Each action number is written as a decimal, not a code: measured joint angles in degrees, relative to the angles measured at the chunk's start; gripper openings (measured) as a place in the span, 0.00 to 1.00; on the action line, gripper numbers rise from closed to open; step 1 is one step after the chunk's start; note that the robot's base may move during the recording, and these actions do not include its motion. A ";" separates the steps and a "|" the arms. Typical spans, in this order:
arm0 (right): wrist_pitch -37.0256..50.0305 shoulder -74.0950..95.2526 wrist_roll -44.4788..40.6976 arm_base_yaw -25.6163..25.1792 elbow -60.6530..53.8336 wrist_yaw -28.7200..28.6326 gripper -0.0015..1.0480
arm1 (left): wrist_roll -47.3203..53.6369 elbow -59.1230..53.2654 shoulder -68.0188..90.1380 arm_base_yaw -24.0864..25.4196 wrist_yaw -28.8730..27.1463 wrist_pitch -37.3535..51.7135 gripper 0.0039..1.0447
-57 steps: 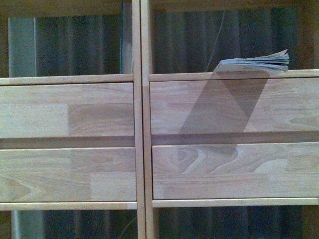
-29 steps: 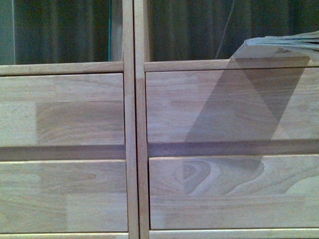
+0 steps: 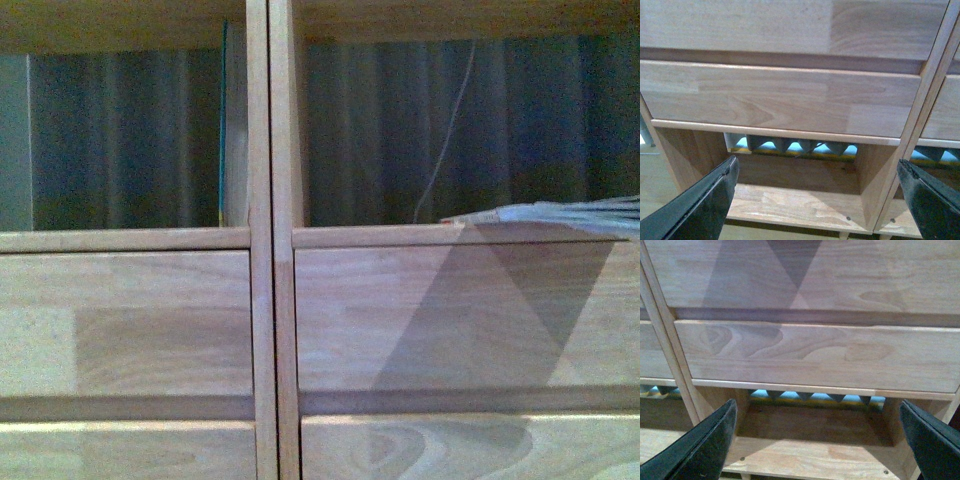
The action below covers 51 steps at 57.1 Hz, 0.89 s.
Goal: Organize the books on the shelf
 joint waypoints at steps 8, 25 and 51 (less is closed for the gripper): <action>-0.02 0.11 0.17 -0.17 0.00 -0.72 0.93 | 0.00 0.00 0.00 0.00 0.00 0.00 0.93; 20.83 26.77 32.59 -4.87 10.54 -18.32 0.93 | 0.00 0.00 0.00 0.00 0.00 0.00 0.93; 42.88 70.16 76.56 3.63 30.93 -6.43 0.93 | 0.00 0.00 0.00 0.00 0.00 0.00 0.93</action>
